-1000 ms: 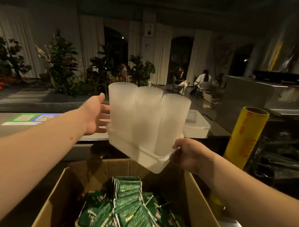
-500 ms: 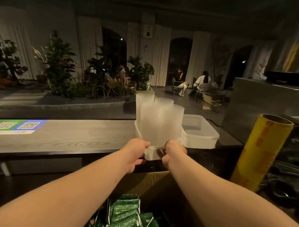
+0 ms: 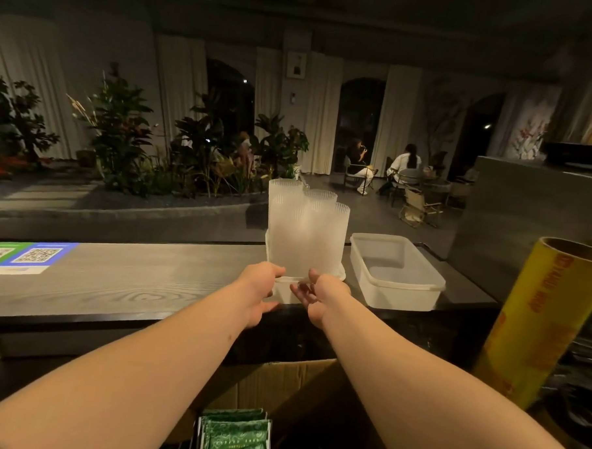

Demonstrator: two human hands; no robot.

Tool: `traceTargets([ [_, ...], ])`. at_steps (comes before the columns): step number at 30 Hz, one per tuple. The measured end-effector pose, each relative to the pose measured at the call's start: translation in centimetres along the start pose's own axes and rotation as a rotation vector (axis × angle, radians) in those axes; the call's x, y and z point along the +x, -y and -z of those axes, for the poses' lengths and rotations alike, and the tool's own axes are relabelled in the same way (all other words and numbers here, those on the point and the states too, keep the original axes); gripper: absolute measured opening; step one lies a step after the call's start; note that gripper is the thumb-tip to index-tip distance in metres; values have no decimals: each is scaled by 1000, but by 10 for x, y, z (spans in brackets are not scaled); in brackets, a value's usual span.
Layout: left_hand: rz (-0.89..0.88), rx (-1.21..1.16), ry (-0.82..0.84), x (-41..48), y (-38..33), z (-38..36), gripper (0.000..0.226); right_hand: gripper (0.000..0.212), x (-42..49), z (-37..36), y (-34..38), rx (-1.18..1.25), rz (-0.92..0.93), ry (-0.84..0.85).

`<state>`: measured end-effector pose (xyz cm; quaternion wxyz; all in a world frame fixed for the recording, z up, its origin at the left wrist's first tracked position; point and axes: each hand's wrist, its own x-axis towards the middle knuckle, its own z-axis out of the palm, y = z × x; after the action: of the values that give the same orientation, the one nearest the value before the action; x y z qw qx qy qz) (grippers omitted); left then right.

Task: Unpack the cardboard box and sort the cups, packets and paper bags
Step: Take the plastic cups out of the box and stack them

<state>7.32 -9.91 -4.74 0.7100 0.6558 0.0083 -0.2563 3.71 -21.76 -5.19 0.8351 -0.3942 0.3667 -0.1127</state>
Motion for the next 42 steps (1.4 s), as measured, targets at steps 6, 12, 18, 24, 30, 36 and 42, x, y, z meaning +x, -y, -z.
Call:
traceTargets([
  [6, 27, 29, 1, 13, -3, 5, 42, 30, 7, -3, 4, -15, -24, 44],
  [12, 42, 23, 15, 6, -3, 4, 44, 21, -16, 22, 28, -430, 3, 53],
  [18, 15, 140, -162, -17, -6, -1, 41, 42, -14, 62, 67, -1388, 764, -265],
  [24, -36, 179, -171, -77, -19, -2, 21, 16, -19, 98, 72, -1477, 652, -319],
  [30, -98, 231, -89, -136, -16, -4, 26, 18, -94, 112, 69, -1374, 854, -256],
  [36, -212, 217, -44, -203, -23, -10, 31, 19, -212, 152, 63, -1340, 981, -150],
  [42, -321, 314, -65, -274, -26, 7, 38, 5, -326, 199, 30, -1278, 997, 133],
])
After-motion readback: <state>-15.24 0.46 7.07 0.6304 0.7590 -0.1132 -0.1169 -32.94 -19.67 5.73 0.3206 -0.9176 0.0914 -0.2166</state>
